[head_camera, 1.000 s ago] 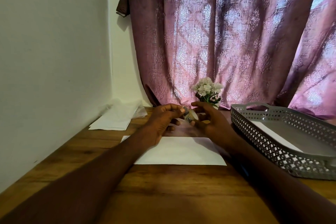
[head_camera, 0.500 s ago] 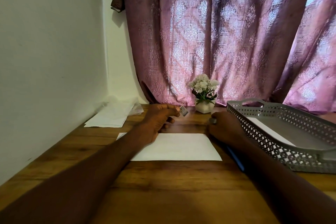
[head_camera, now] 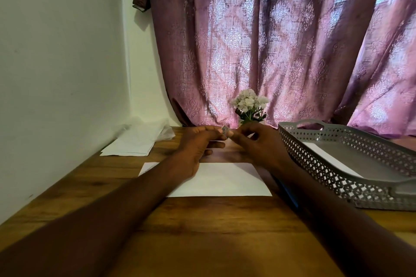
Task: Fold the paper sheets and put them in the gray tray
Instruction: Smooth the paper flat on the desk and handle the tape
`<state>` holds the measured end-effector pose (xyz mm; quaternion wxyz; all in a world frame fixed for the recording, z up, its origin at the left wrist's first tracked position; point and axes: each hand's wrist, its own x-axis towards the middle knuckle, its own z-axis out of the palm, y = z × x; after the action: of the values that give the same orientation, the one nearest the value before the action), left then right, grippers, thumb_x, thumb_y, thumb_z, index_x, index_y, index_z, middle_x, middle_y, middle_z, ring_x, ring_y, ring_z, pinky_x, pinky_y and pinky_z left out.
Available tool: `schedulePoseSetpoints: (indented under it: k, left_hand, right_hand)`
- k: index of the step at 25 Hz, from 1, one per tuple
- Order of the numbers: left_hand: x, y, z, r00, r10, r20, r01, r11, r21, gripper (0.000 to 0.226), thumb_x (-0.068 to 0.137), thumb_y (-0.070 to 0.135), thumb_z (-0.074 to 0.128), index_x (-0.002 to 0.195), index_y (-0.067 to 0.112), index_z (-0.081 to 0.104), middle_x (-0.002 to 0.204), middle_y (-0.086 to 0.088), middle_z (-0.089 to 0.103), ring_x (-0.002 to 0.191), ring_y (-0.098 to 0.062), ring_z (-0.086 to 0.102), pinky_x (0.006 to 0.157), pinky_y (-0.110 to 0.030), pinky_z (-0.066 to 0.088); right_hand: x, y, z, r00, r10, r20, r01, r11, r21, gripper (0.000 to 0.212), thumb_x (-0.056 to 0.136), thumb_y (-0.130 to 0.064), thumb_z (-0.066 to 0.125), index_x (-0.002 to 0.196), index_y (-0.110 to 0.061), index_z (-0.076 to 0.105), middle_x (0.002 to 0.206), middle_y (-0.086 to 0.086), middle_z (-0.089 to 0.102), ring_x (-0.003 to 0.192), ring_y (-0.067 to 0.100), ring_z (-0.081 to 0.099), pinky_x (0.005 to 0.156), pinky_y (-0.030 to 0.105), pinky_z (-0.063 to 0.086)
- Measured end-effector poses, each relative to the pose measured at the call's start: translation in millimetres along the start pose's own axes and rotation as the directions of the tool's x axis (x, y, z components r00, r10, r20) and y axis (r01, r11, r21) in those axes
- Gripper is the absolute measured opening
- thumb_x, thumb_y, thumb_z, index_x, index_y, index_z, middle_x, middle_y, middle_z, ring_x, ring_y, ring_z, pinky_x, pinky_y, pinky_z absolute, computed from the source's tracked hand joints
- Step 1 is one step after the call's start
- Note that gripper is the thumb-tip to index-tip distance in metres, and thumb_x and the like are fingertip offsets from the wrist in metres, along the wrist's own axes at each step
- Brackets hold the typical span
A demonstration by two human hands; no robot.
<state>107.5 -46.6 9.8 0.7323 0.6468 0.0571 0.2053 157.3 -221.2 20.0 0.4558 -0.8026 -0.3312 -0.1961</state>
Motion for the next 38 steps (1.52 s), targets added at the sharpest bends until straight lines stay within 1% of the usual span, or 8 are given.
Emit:
schedulePoseSetpoints:
  k: [6, 10, 13, 17, 23, 27, 32, 38]
  left_hand:
    - [-6.2, -0.5, 7.3, 0.997, 0.022, 0.070, -0.022, 1.000, 0.003, 0.021, 0.092, 0.015, 0.073, 0.112, 0.008, 0.076, 0.101, -0.008, 0.081, 0.097, -0.025, 0.078, 0.073, -0.031, 0.047]
    - [-11.4, 2.1, 9.7, 0.989, 0.054, 0.139, -0.067, 0.994, 0.089, 0.024, 0.089, 0.018, 0.077, 0.111, 0.009, 0.076, 0.099, -0.007, 0.081, 0.089, -0.018, 0.076, 0.078, -0.033, 0.051]
    - [-12.1, 4.0, 9.7, 0.971, 0.196, 0.138, -0.222, 0.951, 0.217, 0.016, 0.087, 0.009, 0.079, 0.103, 0.008, 0.078, 0.081, 0.001, 0.077, 0.064, 0.002, 0.067, 0.058, -0.015, 0.052]
    - [-10.7, 4.9, 4.5, 0.960, 0.246, 0.134, -0.277, 0.912, 0.304, 0.016, 0.088, 0.002, 0.077, 0.103, -0.002, 0.078, 0.084, -0.005, 0.076, 0.066, -0.004, 0.066, 0.058, -0.013, 0.052]
    - [-9.5, 4.6, 4.3, 0.963, 0.224, 0.146, -0.258, 0.923, 0.286, 0.019, 0.084, 0.003, 0.081, 0.103, 0.000, 0.079, 0.081, -0.006, 0.077, 0.062, -0.006, 0.066, 0.057, -0.014, 0.051]
    - [-6.5, 4.3, 2.3, 0.974, 0.171, 0.146, -0.209, 0.927, 0.311, 0.010, 0.086, 0.014, 0.081, 0.093, 0.006, 0.080, 0.082, -0.008, 0.079, 0.066, -0.006, 0.071, 0.067, -0.026, 0.054]
    - [-4.6, 6.5, -0.5, 0.980, 0.082, 0.179, -0.127, 0.959, 0.255, 0.023, 0.086, 0.021, 0.078, 0.099, 0.002, 0.077, 0.092, -0.011, 0.080, 0.080, -0.010, 0.075, 0.086, -0.039, 0.051]
    - [-4.2, 5.1, -2.6, 0.983, 0.000, 0.184, -0.037, 0.980, 0.198, 0.029, 0.087, 0.018, 0.076, 0.109, -0.001, 0.076, 0.099, -0.015, 0.080, 0.092, -0.021, 0.074, 0.096, -0.044, 0.050]
  right_hand:
    - [2.0, -3.9, -2.2, 0.999, 0.032, 0.007, -0.032, 0.973, 0.227, 0.009, 0.088, -0.021, 0.079, 0.081, -0.018, 0.079, 0.079, 0.003, 0.076, 0.077, 0.020, 0.072, 0.075, 0.044, 0.058]
    - [3.1, 1.6, -4.1, 0.999, -0.042, 0.031, 0.038, 0.992, 0.121, 0.022, 0.093, -0.021, 0.074, 0.072, -0.026, 0.071, 0.069, -0.004, 0.069, 0.067, 0.006, 0.064, 0.067, 0.031, 0.051]
    - [3.3, 4.9, -2.0, 0.976, -0.162, 0.144, 0.176, 0.980, -0.091, 0.021, 0.095, -0.018, 0.072, 0.078, -0.029, 0.066, 0.078, -0.008, 0.065, 0.079, 0.015, 0.064, 0.073, 0.033, 0.050]
    - [5.2, 8.4, -1.2, 0.973, -0.175, 0.151, 0.189, 0.978, -0.083, 0.015, 0.095, -0.014, 0.070, 0.083, -0.024, 0.066, 0.082, 0.001, 0.067, 0.083, 0.024, 0.063, 0.079, 0.044, 0.052]
    - [6.0, 9.1, -1.9, 0.987, -0.128, 0.098, 0.130, 0.991, -0.012, 0.018, 0.094, -0.019, 0.071, 0.078, -0.028, 0.070, 0.078, 0.002, 0.072, 0.077, 0.022, 0.068, 0.074, 0.039, 0.053]
    - [7.1, 9.7, -2.9, 0.996, 0.025, 0.087, -0.040, 0.984, 0.175, 0.016, 0.089, -0.019, 0.078, 0.075, -0.026, 0.077, 0.070, -0.005, 0.074, 0.070, 0.011, 0.069, 0.065, 0.028, 0.055]
    - [4.2, 6.1, -1.3, 0.967, 0.224, 0.124, -0.256, 0.821, 0.510, 0.014, 0.079, -0.011, 0.085, 0.089, -0.002, 0.081, 0.087, 0.019, 0.078, 0.091, 0.043, 0.075, 0.085, 0.058, 0.061]
    - [1.6, 2.3, 5.1, 0.868, 0.412, 0.277, -0.481, 0.562, 0.672, 0.029, 0.078, 0.000, 0.081, 0.105, 0.008, 0.073, 0.098, 0.022, 0.078, 0.091, 0.034, 0.077, 0.076, 0.040, 0.061]
